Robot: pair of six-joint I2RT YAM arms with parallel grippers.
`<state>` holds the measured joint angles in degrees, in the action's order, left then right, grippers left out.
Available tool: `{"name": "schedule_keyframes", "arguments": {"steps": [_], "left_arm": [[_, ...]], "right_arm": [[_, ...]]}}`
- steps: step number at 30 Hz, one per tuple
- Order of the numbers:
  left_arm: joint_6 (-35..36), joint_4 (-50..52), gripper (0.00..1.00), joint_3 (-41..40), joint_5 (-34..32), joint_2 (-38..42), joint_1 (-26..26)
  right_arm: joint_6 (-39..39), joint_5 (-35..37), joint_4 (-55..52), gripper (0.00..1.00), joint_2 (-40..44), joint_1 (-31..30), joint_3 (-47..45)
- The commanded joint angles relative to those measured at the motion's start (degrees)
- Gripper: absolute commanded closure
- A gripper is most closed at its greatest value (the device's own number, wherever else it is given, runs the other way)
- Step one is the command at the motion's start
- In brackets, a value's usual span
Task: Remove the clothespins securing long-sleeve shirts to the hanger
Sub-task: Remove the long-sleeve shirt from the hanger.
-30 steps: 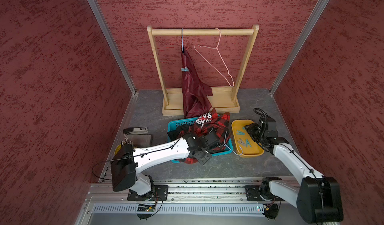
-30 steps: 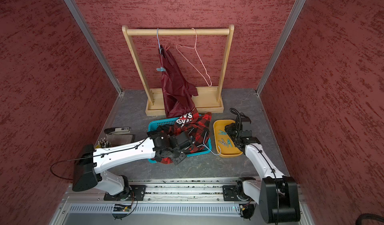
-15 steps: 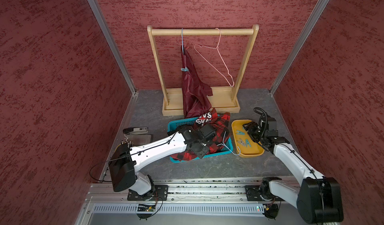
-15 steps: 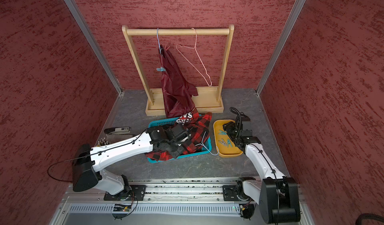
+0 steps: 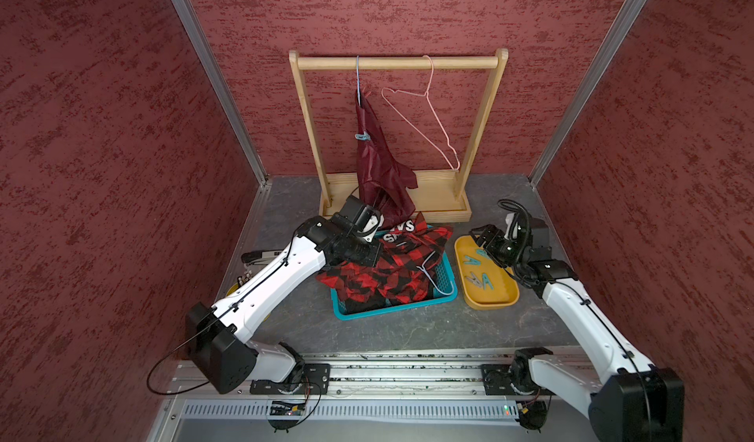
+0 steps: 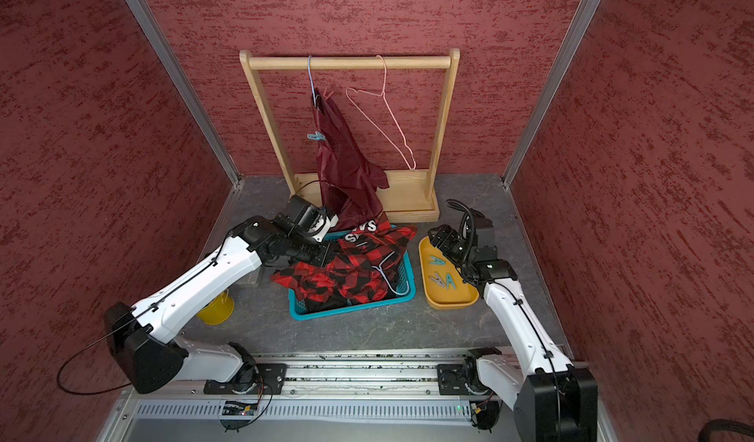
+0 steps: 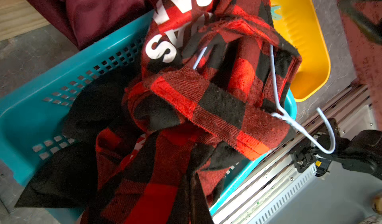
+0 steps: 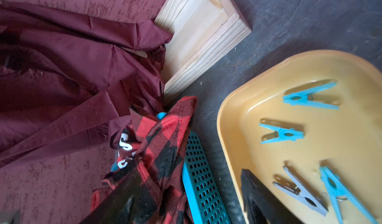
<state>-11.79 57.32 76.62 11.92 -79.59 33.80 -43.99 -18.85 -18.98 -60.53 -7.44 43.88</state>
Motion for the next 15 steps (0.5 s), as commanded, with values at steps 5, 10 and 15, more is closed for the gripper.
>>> {"name": "schedule_keyframes", "arguments": {"steps": [5,10,15], "left_arm": [[-4.81,-7.38,1.00,-2.47,11.93,-1.57,-9.47],[-7.96,-11.20,1.00,-4.93,16.87,-2.05,-15.06],[-9.87,-13.63,1.00,-6.16,19.83,-2.50,-17.43]], "right_arm": [[3.06,2.50,-3.38,0.22,3.05,-3.78,-1.62],[4.69,4.87,-6.14,0.28,3.42,-6.70,-2.83],[4.33,7.56,-5.49,0.34,0.99,-13.67,-3.40]]}}
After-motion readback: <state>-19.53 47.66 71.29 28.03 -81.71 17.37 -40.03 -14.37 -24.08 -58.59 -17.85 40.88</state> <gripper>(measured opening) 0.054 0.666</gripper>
